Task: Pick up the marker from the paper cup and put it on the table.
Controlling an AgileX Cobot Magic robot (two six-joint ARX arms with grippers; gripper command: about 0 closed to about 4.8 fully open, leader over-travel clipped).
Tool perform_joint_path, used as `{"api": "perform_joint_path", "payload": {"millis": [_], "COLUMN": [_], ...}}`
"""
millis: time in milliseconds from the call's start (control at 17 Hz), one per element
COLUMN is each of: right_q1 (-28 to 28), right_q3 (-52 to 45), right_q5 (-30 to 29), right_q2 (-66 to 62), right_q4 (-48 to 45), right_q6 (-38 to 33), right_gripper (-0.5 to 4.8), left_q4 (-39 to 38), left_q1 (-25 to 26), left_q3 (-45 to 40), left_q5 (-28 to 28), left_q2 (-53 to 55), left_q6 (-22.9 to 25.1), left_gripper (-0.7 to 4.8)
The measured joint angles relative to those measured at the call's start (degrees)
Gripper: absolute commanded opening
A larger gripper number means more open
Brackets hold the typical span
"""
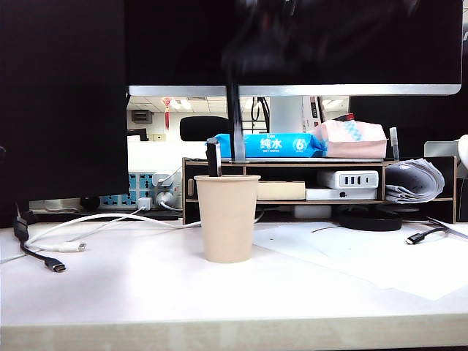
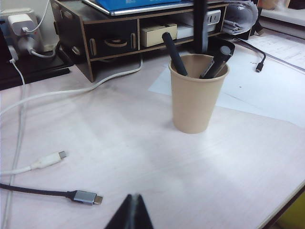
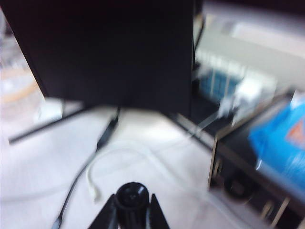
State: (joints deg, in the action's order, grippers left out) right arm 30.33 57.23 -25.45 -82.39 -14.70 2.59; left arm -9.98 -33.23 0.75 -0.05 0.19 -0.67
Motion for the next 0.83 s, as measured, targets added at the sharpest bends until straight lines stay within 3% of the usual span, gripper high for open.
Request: {"api": "perform_joint_path", "payload": {"millis": [236,530,648,825], "right_q1": [-0.9,-8.4,-10.6,-16.4], "right_q3": [0.1,0.0,0.1,0.1], "right_q5": [6.9,9.9,9.3,1.5], "right_q2": [4.9,3.9,3.3,-2.5], "right_q4": [1.0,19.2,20.4,20.8], "right_q6": [0.0,-0.3,-2.8,-12.3], "right_gripper": [0.17,0.17,0.17,0.22], "left_q4": [0.0,0.0,0.0,0.0], "left_q1": [0.0,0.0,0.0,0.0], "left_q3": [0.0,0.0,0.0,0.0], "left_q5": [0.0,0.0,0.0,0.0], "left_q2": [0.0,0.0,0.0,0.0], "left_q6": [0.0,0.0,0.0,0.0], "left_gripper": [-0.05,-0.05,-0.05,-0.05]}}
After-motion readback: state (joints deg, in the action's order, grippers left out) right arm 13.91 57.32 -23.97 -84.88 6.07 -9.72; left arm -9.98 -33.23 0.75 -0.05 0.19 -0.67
